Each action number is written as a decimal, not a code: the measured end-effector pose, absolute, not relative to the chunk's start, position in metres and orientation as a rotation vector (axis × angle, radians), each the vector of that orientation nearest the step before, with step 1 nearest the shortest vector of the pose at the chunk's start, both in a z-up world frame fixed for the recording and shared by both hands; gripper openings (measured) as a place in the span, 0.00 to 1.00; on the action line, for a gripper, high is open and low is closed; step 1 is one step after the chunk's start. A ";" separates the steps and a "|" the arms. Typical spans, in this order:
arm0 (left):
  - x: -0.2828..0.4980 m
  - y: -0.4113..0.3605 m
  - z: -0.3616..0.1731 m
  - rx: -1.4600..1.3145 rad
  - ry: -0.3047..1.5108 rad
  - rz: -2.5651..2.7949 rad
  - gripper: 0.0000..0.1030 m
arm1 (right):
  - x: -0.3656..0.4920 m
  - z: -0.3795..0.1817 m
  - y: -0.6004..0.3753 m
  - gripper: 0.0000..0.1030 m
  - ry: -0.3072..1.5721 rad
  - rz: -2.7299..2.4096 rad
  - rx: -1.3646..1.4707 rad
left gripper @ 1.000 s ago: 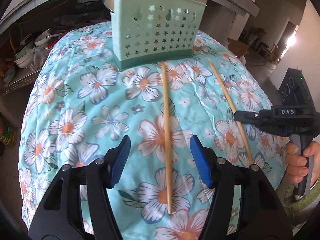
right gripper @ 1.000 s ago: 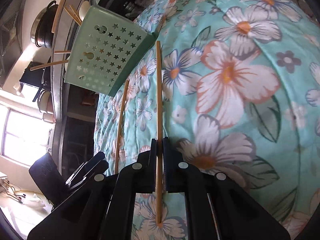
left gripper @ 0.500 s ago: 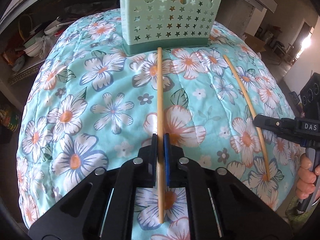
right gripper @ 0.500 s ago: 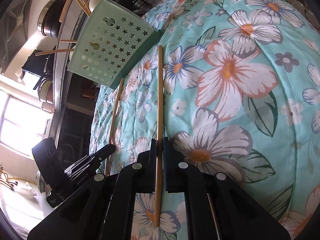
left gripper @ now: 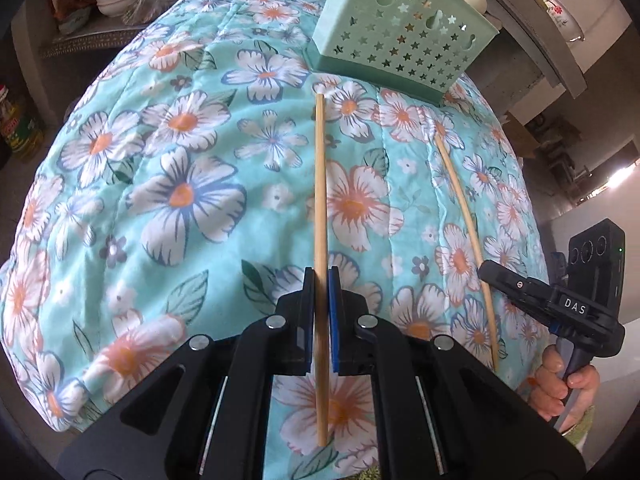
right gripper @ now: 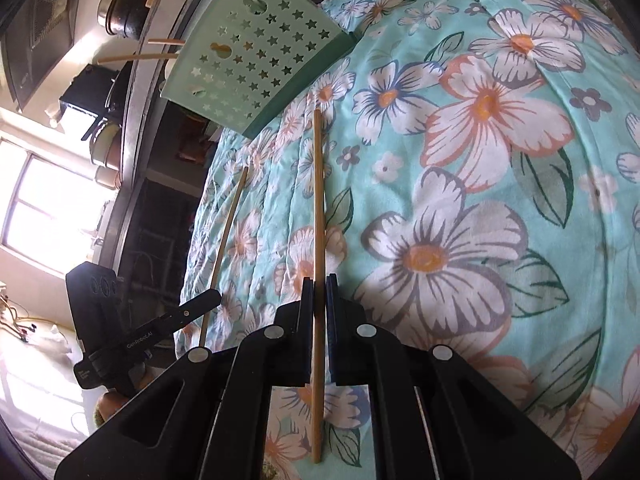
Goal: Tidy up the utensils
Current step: 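Grasp a wooden chopstick with the left gripper while the right holds its chopstick, then open both grippers slightly and slide them along each chopstick to adjust grip, then close both grippers and lift both chopsticks up above the mint holder, then lower the left gripper's chopstick into the holder and open the left gripper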
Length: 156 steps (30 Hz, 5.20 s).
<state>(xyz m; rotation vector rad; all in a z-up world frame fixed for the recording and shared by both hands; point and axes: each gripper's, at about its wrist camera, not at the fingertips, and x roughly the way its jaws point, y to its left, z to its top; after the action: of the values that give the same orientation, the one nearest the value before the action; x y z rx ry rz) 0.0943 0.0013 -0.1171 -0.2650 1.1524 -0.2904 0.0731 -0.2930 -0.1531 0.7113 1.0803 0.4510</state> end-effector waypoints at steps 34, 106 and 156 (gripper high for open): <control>0.198 -0.061 -0.124 0.244 1.002 -0.281 0.28 | 0.155 -0.107 -0.249 0.34 1.041 0.284 0.261; 0.162 -0.005 0.046 -0.146 0.674 -0.532 0.06 | 0.151 -0.036 -0.282 0.07 0.796 0.308 0.446; 0.260 -0.048 0.110 -0.201 0.428 -0.508 0.40 | 0.148 -0.030 -0.310 0.07 0.750 0.338 0.476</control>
<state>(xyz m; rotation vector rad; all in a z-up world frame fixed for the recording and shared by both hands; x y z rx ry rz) 0.2598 -0.0482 0.1100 -0.2010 0.4285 -0.5083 0.1478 -0.3096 -0.0297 0.4755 0.7495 0.3380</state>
